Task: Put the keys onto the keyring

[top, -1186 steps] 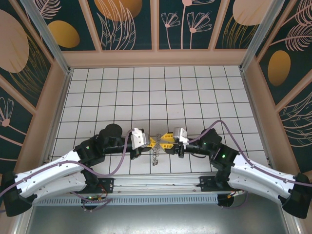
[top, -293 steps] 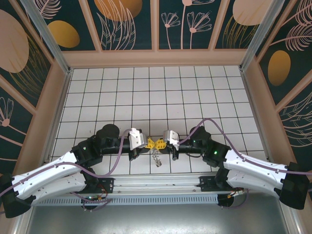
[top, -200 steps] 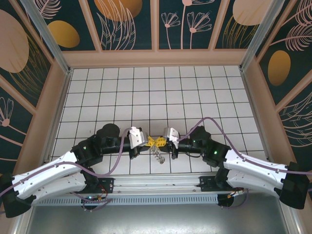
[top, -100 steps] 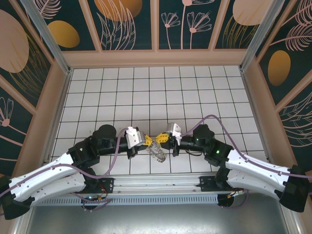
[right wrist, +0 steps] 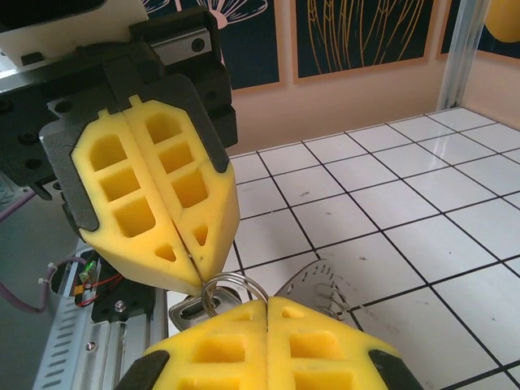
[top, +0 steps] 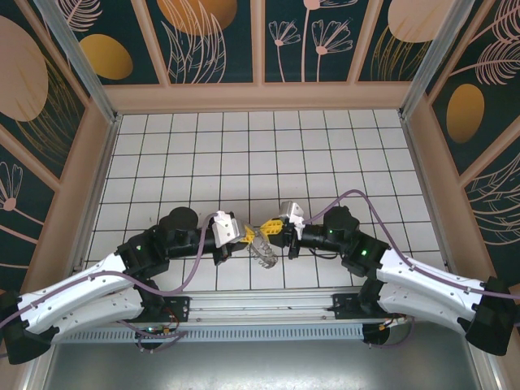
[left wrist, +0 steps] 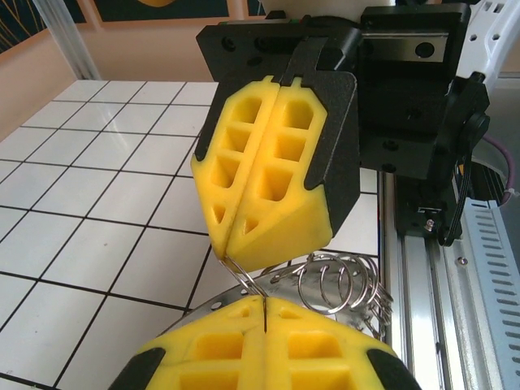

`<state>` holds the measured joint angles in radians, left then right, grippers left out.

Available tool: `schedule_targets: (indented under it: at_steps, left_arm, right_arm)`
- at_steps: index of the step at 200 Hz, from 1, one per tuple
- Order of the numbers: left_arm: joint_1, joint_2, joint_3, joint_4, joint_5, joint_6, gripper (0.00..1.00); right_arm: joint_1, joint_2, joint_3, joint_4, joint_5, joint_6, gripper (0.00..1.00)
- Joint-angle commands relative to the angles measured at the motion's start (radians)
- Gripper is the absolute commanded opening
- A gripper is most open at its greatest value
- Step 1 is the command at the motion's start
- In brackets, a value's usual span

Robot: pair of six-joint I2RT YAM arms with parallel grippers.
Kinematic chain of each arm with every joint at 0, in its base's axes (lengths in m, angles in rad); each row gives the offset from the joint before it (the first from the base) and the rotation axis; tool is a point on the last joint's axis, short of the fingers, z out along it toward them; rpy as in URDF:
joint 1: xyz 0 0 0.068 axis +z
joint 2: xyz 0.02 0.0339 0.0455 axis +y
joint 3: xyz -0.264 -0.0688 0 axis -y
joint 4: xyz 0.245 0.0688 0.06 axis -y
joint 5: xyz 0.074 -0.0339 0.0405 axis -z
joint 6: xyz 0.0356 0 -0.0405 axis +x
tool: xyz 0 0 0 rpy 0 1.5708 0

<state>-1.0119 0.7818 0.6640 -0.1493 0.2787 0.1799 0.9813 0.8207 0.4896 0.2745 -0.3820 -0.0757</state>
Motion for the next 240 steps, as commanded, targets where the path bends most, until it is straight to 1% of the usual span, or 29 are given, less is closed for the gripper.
schedule_targets:
  at_steps: [1, 69, 133, 157, 180, 207, 240]
  left_arm:
    - [0.000, 0.000, 0.004, -0.029, 0.000, 0.013, 0.00]
    - [0.000, -0.024, 0.011, 0.002, 0.005, 0.007, 0.00]
    - [0.000, -0.022, 0.031, -0.002, -0.003, 0.023, 0.00]
    - [0.000, -0.020, 0.040, -0.012, 0.003, 0.030, 0.00]
    - [0.000, -0.021, 0.046, -0.019, 0.032, 0.042, 0.00]
    - [0.001, -0.027, 0.053, -0.023, 0.055, 0.059, 0.00]
    - [0.000, -0.015, 0.068, -0.030, 0.062, 0.064, 0.00]
  right_arm:
    - [-0.005, -0.010, 0.030, 0.116, 0.009, 0.022, 0.00]
    - [-0.007, -0.022, 0.023, 0.106, 0.005, 0.017, 0.00]
    - [-0.007, -0.031, 0.017, 0.082, 0.040, 0.020, 0.00]
    - [-0.007, -0.031, 0.024, 0.030, 0.014, 0.003, 0.19]
    - [-0.007, -0.032, 0.033, -0.022, 0.001, -0.023, 0.30]
    - [-0.006, -0.025, 0.043, -0.063, 0.028, -0.040, 0.34]
    - [-0.002, -0.012, 0.042, -0.060, 0.002, -0.053, 0.35]
